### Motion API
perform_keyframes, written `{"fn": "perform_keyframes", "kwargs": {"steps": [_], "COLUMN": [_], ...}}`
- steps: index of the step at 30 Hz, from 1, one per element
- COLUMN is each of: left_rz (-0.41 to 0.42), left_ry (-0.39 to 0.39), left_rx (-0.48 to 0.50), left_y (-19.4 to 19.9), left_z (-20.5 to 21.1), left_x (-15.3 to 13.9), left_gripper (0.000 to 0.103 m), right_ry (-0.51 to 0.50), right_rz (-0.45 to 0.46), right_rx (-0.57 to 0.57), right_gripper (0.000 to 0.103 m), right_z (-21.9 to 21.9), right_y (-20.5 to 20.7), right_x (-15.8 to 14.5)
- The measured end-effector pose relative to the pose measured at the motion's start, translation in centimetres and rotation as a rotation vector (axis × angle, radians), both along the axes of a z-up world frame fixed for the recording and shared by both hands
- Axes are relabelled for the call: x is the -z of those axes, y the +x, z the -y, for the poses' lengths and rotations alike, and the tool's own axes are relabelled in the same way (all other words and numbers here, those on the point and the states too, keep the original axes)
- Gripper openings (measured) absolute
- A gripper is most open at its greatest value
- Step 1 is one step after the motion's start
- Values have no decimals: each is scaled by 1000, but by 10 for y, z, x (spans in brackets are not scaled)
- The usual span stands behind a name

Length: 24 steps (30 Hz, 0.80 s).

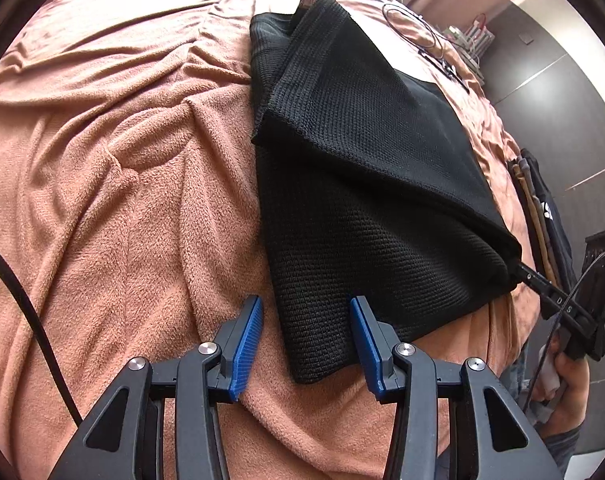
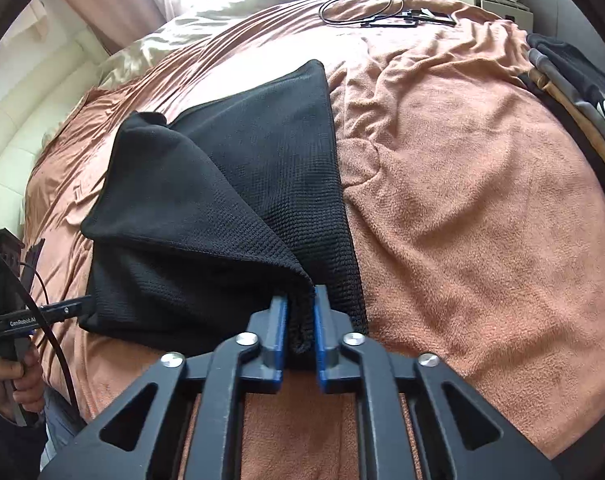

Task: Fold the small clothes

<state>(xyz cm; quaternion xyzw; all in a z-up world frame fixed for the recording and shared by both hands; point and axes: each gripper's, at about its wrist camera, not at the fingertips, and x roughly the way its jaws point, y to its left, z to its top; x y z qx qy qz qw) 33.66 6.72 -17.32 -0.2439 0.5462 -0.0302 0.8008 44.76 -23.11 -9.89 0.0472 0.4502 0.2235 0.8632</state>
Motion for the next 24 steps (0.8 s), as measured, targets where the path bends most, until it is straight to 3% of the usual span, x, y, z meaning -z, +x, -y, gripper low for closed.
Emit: {"fn": "perform_keyframes", "kwargs": {"steps": [4, 9, 19, 22, 24], "left_rz": [-6, -8, -24, -33, -25], "left_ry": [1, 3, -2, -33, -48], "left_rx": [33, 50, 58, 57, 45], "left_y": [-1, -3, -6, -7, -9], "left_z": [0, -1, -6, -11, -16], "left_x": [1, -1, 0, -2, -5], "left_gripper": [23, 12, 11, 11, 12], "right_ry": [87, 150, 143, 90, 19], "right_rz": [0, -16, -59, -26, 19], "right_rx": [5, 19, 53, 51, 36], "right_gripper": [4, 3, 4, 11, 27], "right_z": [13, 32, 43, 38, 31], "right_y": [-3, -6, -3, -10, -17], "right_x": [-7, -6, 19, 8, -2]}}
